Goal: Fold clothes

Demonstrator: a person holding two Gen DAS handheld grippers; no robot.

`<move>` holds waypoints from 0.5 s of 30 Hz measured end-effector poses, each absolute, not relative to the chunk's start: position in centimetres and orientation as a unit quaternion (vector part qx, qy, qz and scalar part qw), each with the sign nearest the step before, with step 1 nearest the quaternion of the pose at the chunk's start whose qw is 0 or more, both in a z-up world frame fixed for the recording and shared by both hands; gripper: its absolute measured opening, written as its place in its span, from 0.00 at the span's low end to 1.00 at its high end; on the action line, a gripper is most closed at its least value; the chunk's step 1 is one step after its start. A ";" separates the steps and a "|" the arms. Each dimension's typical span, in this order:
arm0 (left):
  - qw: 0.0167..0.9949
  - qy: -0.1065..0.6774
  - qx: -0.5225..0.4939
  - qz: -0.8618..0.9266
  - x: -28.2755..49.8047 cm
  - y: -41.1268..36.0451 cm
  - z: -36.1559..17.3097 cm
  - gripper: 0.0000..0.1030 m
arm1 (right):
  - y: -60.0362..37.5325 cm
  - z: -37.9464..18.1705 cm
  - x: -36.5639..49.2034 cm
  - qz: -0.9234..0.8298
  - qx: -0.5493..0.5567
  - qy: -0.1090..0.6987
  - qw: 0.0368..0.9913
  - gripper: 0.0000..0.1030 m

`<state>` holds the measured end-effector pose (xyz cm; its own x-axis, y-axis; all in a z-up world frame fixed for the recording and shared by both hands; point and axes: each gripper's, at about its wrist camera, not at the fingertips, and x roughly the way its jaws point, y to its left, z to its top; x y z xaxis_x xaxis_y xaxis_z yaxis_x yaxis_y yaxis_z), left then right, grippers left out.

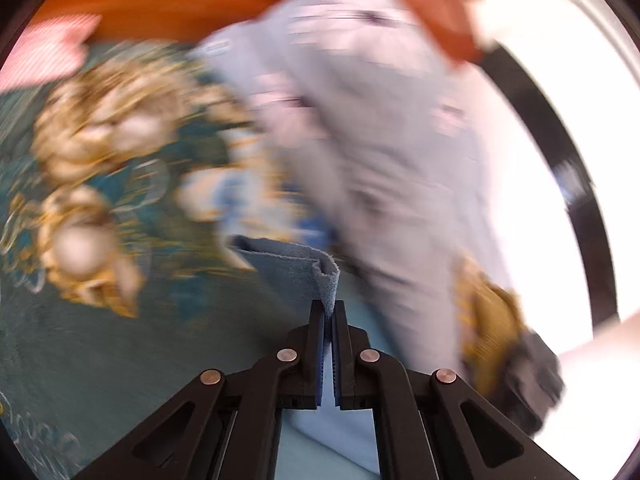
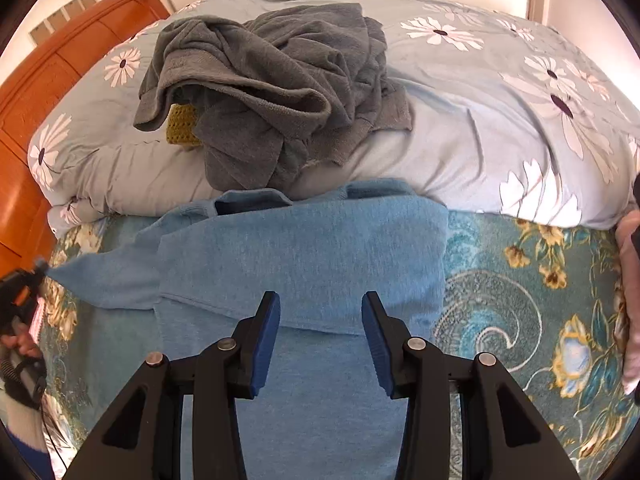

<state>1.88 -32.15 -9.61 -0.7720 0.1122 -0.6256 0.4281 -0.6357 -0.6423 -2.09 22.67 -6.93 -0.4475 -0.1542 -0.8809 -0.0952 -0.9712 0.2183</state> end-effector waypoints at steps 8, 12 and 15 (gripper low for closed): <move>-0.102 0.314 0.354 -0.875 -0.2 -17.3 -2.7 0.03 | 26.3 -7.5 0.4 -0.840 0.517 -0.165 0.007 0.42; -0.168 0.287 0.394 -0.857 -2.0 -10.5 -4.0 0.03 | 29.2 -7.9 1.9 -0.837 0.513 -0.191 -0.009 0.42; -0.209 0.269 0.420 -0.841 -2.7 -5.6 -5.0 0.03 | 31.3 -8.5 2.9 -0.834 0.510 -0.210 -0.023 0.42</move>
